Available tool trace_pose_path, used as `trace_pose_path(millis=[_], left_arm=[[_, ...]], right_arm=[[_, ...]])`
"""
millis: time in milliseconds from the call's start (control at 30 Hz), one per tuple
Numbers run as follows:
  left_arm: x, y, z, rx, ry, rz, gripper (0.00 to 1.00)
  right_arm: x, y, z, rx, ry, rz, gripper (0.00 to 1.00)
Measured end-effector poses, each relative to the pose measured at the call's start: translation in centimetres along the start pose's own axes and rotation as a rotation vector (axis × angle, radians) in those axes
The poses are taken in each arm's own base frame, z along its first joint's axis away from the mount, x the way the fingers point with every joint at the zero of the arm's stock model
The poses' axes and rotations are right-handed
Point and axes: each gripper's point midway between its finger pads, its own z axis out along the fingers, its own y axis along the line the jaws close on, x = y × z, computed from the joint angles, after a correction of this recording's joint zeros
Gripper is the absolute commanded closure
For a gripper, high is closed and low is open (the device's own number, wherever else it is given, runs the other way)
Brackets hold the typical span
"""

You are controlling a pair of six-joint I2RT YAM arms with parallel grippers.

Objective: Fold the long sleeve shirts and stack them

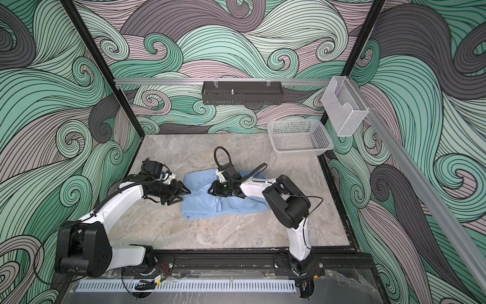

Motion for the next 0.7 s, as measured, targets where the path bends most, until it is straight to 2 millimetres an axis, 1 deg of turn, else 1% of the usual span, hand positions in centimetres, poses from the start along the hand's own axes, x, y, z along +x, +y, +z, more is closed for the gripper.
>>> trace_pose_path(millis=[33,67,133,200,367,433,500,633,700], left_arm=[[-0.1,0.0,-0.1,0.002,-0.004,0.0,0.42],[-0.1,-0.1,-0.2,0.005,-0.005,0.002,0.42],[-0.1,-0.1,-0.3,0.008,-0.008,0.006,0.42],[-0.1,-0.1,-0.4,0.01,-0.009,0.008,0.42],[0.2,-0.1,-0.4,0.019,0.001,0.012,0.42],[0.4,0.0,-0.2,0.025,0.011,0.008,0.42],[0.7,0.2,0.1,0.026,0.021,0.002,0.42],[1.0,0.4,0.3,0.029,0.031,-0.005,0.43],[0.9,0.1,0.4,0.035,0.028,0.0,0.44]], right_arm=[[0.0,0.0,-0.1,0.001,0.003,-0.003,0.97],[0.1,0.0,-0.1,0.004,0.007,-0.004,1.0],[0.5,-0.1,-0.4,0.018,0.019,0.006,1.0],[0.9,0.1,-1.3,0.034,0.029,0.008,1.0],[1.4,1.9,-5.3,0.07,0.036,-0.007,1.0],[1.5,2.2,-6.1,0.086,0.041,-0.02,1.0],[1.8,1.7,-6.2,0.114,0.056,-0.026,1.0],[2.9,-0.7,-5.8,0.188,0.108,-0.024,1.0],[3.3,-1.4,-5.9,0.215,0.127,-0.029,1.0]])
